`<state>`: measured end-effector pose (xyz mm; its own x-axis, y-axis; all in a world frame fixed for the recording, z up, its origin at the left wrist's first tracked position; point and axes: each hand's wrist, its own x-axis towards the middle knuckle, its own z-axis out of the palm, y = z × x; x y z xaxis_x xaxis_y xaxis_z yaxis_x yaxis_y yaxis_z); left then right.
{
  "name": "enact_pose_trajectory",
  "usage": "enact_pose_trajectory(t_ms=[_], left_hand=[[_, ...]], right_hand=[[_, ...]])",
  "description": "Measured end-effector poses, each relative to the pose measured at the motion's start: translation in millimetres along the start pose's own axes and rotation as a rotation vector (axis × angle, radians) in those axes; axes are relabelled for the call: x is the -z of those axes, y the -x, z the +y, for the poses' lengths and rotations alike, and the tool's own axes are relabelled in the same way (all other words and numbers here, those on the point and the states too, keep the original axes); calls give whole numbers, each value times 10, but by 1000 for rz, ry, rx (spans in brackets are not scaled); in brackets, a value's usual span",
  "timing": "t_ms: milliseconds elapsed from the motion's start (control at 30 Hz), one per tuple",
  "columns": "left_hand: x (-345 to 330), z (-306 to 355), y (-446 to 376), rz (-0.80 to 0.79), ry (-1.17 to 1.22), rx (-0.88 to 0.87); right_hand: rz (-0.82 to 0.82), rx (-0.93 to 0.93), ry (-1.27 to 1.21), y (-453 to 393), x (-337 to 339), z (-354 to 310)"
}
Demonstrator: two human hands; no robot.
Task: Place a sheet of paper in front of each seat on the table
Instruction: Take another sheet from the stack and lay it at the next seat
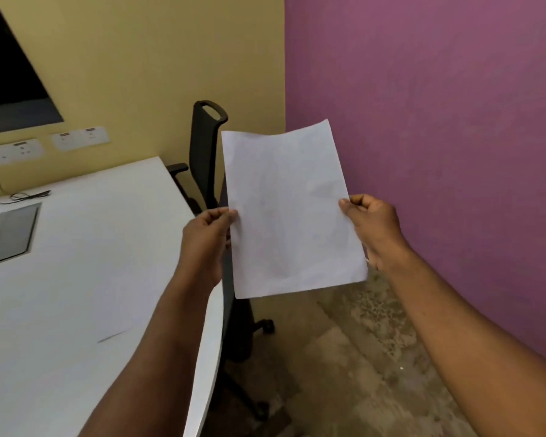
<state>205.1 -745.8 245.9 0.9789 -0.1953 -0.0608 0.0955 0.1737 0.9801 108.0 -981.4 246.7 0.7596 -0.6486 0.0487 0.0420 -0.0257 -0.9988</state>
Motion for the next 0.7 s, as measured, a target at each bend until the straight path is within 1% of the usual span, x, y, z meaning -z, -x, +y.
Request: enact_pose_trajectory(t_ms=[167, 300, 433, 600, 667, 700], left_hand=[[-406, 263, -885, -21, 2, -52], [-645, 434, -1460, 21, 13, -83], [-825, 580, -2008, 53, 11, -136], [-1063, 823, -2769, 146, -5, -226], [-1179, 907, -3165, 216, -34, -280], [-1180, 975, -3203, 211, -49, -288]], right_hand=[[-13, 41, 29, -972, -170, -231], [-23, 73, 46, -1672, -322, -369], [-75, 106, 38, -2361, -516, -480], [-165, 166, 14, -3377, -834, -618], [-233, 206, 3, -3926, -1004, -659], [-231, 221, 6, -4000, -1054, -683]])
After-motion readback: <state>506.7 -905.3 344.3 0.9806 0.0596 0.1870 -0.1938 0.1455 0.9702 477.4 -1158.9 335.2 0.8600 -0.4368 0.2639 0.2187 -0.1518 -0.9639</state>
